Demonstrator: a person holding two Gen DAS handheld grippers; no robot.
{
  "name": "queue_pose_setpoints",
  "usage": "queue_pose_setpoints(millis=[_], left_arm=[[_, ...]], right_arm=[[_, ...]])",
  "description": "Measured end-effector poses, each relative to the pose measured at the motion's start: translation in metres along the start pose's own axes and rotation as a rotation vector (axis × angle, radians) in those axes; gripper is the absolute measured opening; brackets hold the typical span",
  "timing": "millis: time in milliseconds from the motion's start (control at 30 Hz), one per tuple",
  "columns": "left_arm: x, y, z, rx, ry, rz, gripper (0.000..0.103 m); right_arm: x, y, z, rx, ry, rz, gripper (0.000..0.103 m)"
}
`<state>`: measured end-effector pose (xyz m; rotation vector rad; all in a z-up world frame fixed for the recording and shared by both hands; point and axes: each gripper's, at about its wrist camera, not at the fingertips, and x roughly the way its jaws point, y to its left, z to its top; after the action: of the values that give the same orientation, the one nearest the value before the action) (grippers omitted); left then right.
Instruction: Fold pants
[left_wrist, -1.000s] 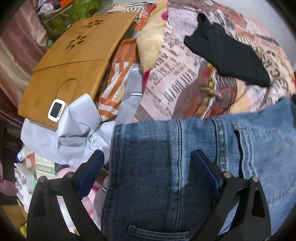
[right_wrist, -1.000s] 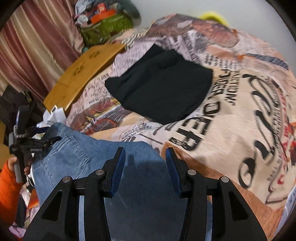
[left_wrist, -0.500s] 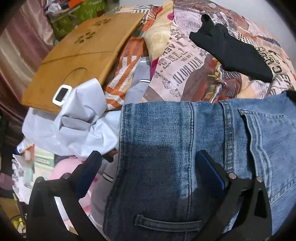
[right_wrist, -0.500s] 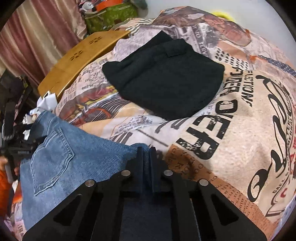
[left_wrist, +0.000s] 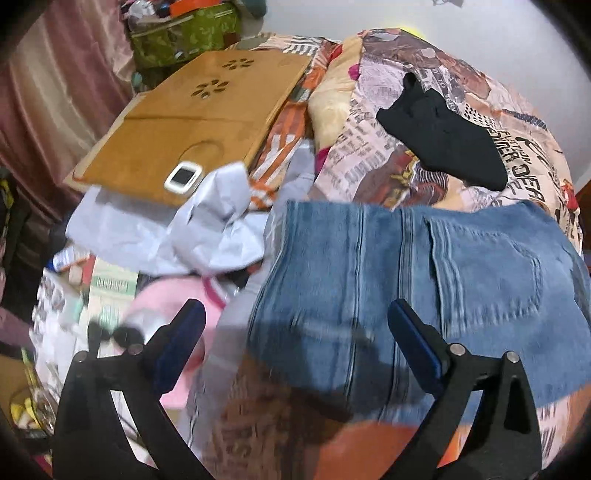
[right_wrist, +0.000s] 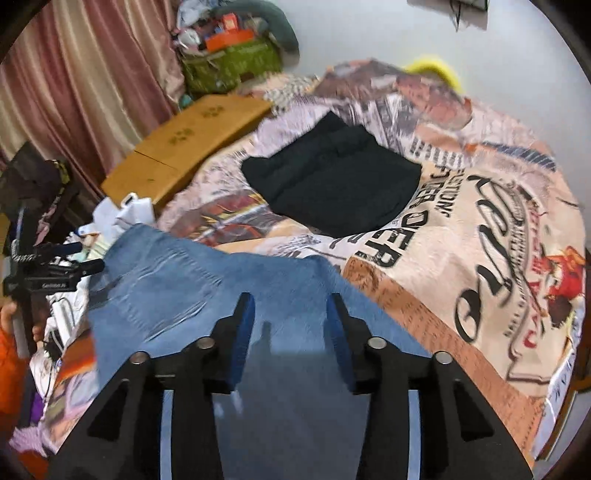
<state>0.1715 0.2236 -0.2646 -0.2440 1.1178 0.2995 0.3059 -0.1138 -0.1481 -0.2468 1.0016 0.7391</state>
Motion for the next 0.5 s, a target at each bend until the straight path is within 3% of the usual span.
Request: queue_pose_setpoints(millis=[133,233,300,500], left_arm=[[-0.003,0.007,-0.025,-0.051,0.059,-0.054,0.100],[-0.006,0.003,-0.039,-0.081,0.070,-0.086,0.100],[-0.003,-0.002,-0.046,-0.105,0.092,-0.146,0.100],[0.015,-0.018,-0.044,-0.159,0.149,-0.261,0.100]], right_arm=[[-0.023,0.015,-0.031,-0.014,-0.032,-0.007,0.044],[-0.026,0.021,-0.055,-0.012,-0.012,-0.013,0.044],[-0.024,0.022,-0.070,-0.001,0.011,-0.021,0.044],[-0.020,0.022,-0.104,0.064,0.052,0.000,0.044]])
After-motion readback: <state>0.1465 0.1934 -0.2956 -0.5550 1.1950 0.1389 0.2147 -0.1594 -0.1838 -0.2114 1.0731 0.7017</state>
